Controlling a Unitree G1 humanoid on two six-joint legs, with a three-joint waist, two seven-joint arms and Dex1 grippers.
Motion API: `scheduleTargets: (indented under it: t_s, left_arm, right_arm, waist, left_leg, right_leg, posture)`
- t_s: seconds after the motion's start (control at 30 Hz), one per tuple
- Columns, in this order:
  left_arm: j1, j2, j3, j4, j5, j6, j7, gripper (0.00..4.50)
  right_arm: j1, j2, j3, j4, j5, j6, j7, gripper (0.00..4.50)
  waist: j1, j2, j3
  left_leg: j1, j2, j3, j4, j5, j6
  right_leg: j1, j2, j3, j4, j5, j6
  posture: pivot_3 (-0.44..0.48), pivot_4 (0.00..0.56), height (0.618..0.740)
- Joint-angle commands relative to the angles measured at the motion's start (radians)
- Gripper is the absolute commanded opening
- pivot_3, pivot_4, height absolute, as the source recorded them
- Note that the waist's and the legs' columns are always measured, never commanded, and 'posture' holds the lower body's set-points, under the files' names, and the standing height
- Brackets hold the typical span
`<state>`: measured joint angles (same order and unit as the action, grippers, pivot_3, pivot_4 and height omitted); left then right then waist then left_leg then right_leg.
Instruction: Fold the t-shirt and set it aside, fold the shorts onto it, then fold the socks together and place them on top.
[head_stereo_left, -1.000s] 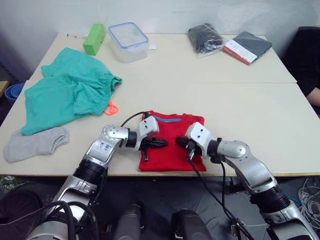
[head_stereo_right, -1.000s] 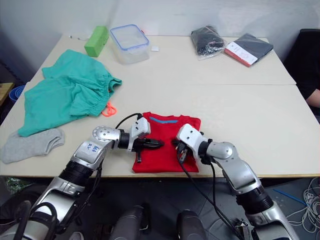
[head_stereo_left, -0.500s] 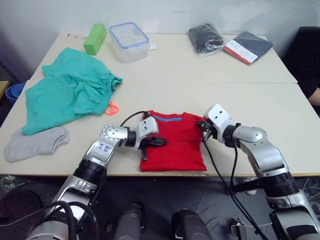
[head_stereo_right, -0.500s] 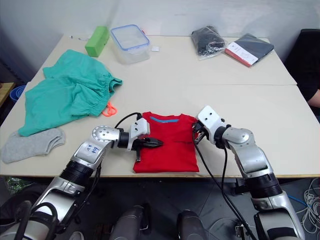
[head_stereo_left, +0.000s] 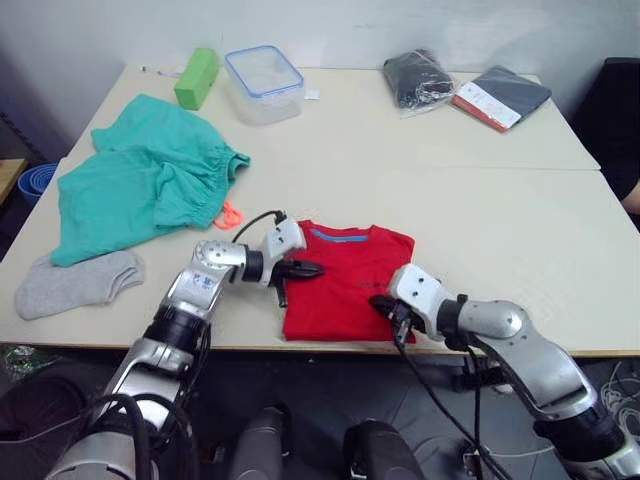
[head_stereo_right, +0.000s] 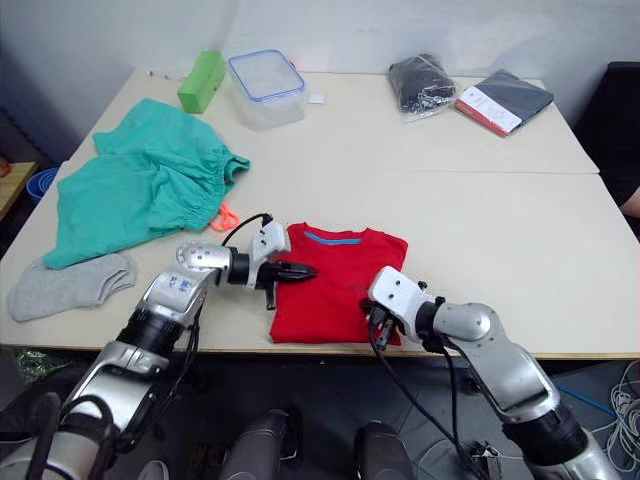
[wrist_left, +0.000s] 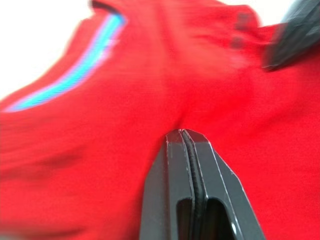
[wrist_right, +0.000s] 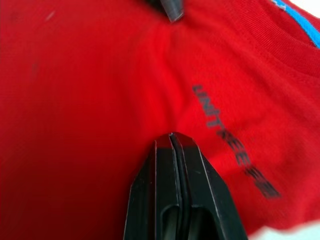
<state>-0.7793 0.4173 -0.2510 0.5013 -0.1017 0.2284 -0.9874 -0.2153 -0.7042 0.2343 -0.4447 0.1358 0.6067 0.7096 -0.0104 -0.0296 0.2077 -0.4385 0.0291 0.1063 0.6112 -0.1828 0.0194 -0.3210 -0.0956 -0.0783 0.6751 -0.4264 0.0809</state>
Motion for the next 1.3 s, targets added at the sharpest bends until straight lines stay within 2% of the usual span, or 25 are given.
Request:
scheduleTargets:
  t_s: [0.03, 0.13, 0.23, 0.3, 0.4, 0.47, 0.63, 0.77, 0.9, 1.03, 1.1, 1.2, 1.3]
  left_arm:
    - [-0.057, 0.015, 0.030, 0.188, 0.054, -0.092, 0.051, 0.03]
    - [-0.114, 0.038, 0.056, 0.296, 0.059, -0.155, 0.042, 0.03]
    - [-0.169, 0.070, 0.110, 0.345, 0.015, -0.137, -0.019, 0.03]
    - [-0.177, 0.098, 0.131, 0.291, -0.023, -0.103, -0.106, 0.03]
    - [-0.144, 0.119, 0.148, 0.089, -0.120, 0.032, -0.239, 0.03]
    - [-0.116, 0.116, 0.143, -0.034, -0.156, 0.097, -0.269, 0.03]
    - [-0.056, 0.050, 0.050, -0.185, -0.119, 0.105, -0.257, 0.03]
    - [-0.028, -0.007, -0.053, -0.130, -0.002, -0.023, -0.209, 0.03]
    - [-0.035, -0.064, -0.058, -0.013, 0.059, -0.035, -0.089, 0.03]
    - [0.003, -0.036, -0.063, -0.006, 0.085, -0.082, -0.090, 0.03]
    - [0.028, -0.008, -0.048, -0.044, 0.070, -0.069, -0.110, 0.03]
    - [0.049, 0.014, -0.030, -0.077, 0.054, -0.057, -0.118, 0.03]
    - [0.063, 0.021, 0.005, -0.128, 0.013, -0.017, -0.125, 0.03]
  right_arm:
    - [0.095, -0.064, -0.056, -0.067, 0.013, -0.012, 0.039, 0.00]
    - [0.186, -0.115, -0.121, -0.154, 0.062, -0.029, 0.085, 0.00]
    - [0.218, -0.120, -0.185, -0.208, 0.114, -0.017, 0.098, 0.00]
    - [0.199, -0.103, -0.230, -0.229, 0.160, 0.017, 0.088, 0.00]
    - [0.133, -0.072, -0.262, -0.232, 0.211, 0.063, 0.063, 0.00]
    - [0.090, -0.071, -0.249, -0.219, 0.208, 0.067, 0.060, 0.00]
    - [-0.083, -0.030, -0.120, -0.048, 0.118, 0.026, 0.040, 0.00]
    - [-0.200, 0.047, -0.020, 0.142, -0.004, -0.011, -0.037, 0.00]
    - [-0.211, 0.084, 0.006, 0.225, -0.068, -0.063, -0.074, 0.00]
    - [-0.169, 0.046, -0.026, 0.253, -0.116, -0.072, -0.097, 0.00]
    - [-0.134, 0.005, -0.083, 0.285, -0.136, -0.103, -0.116, 0.00]
    - [-0.103, 0.015, -0.179, 0.260, -0.071, -0.081, -0.113, 0.00]
    - [-0.083, 0.055, -0.317, 0.114, 0.121, 0.037, -0.054, 0.00]
  waist:
    - [0.007, 0.000, 0.000]
    - [0.010, 0.000, 0.000]
    - [0.004, -0.001, 0.000]
    - [-0.001, -0.001, 0.000]
    - [-0.003, -0.002, 0.001]
    - [0.000, -0.002, 0.001]
    - [0.005, -0.002, 0.001]
    - [0.006, -0.002, 0.001]
    - [0.007, -0.002, 0.001]
    - [0.006, -0.001, 0.001]
    - [0.006, -0.001, 0.001]
    - [0.007, -0.001, 0.001]
    - [0.004, -0.001, 0.001]
  left_leg:
    - [0.000, 0.000, 0.000, 0.000, 0.000, 0.000]
    - [0.000, 0.000, 0.000, 0.000, 0.000, 0.000]
    - [-0.001, 0.000, 0.000, 0.000, 0.000, 0.000]
    - [-0.001, 0.001, 0.000, -0.001, 0.000, -0.001]
    - [-0.003, 0.001, 0.000, -0.001, 0.000, -0.001]
    - [-0.003, 0.001, -0.001, -0.001, 0.000, -0.001]
    - [-0.002, 0.000, -0.001, 0.000, 0.000, -0.001]
    - [-0.002, 0.000, 0.000, 0.000, 0.000, 0.000]
    - [-0.003, 0.000, 0.000, 0.000, 0.001, -0.001]
    - [-0.003, 0.000, 0.000, 0.001, 0.001, 0.000]
    - [-0.002, 0.000, 0.000, 0.001, 0.001, 0.000]
    - [-0.001, 0.000, 0.000, 0.001, 0.001, 0.000]
    - [-0.001, 0.001, 0.000, 0.000, 0.001, 0.000]
  right_leg:
    - [0.000, 0.000, 0.000, 0.000, 0.000, 0.000]
    - [0.000, 0.000, 0.000, -0.001, 0.000, 0.000]
    - [0.000, 0.000, -0.001, -0.001, 0.000, 0.000]
    - [-0.002, 0.001, -0.001, 0.000, 0.000, 0.000]
    - [-0.002, 0.001, -0.001, 0.000, 0.000, 0.000]
    - [-0.002, 0.001, -0.001, -0.001, 0.000, 0.000]
    - [-0.001, 0.000, 0.000, -0.002, 0.000, 0.000]
    - [-0.001, 0.001, 0.000, -0.001, 0.000, 0.000]
    - [-0.002, 0.001, 0.000, -0.001, 0.000, 0.000]
    - [-0.001, 0.000, -0.001, -0.001, 0.000, 0.000]
    - [-0.001, 0.000, -0.001, 0.000, 0.000, 0.000]
    - [0.000, 0.000, -0.001, -0.001, 0.000, 0.000]
    - [0.000, 0.000, -0.001, 0.000, 0.000, 0.000]
  posture:
    - [0.000, 0.150, 0.740]
    - [0.000, 0.150, 0.740]
    - [0.000, 0.150, 0.740]
    - [0.000, 0.150, 0.740]
    - [0.000, 0.150, 0.740]
    - [0.000, 0.150, 0.740]
    - [0.000, 0.150, 0.740]
    - [0.000, 0.150, 0.740]
    - [0.000, 0.150, 0.740]
    - [0.000, 0.150, 0.740]
    - [0.000, 0.150, 0.740]
    - [0.000, 0.150, 0.740]
    - [0.000, 0.150, 0.740]
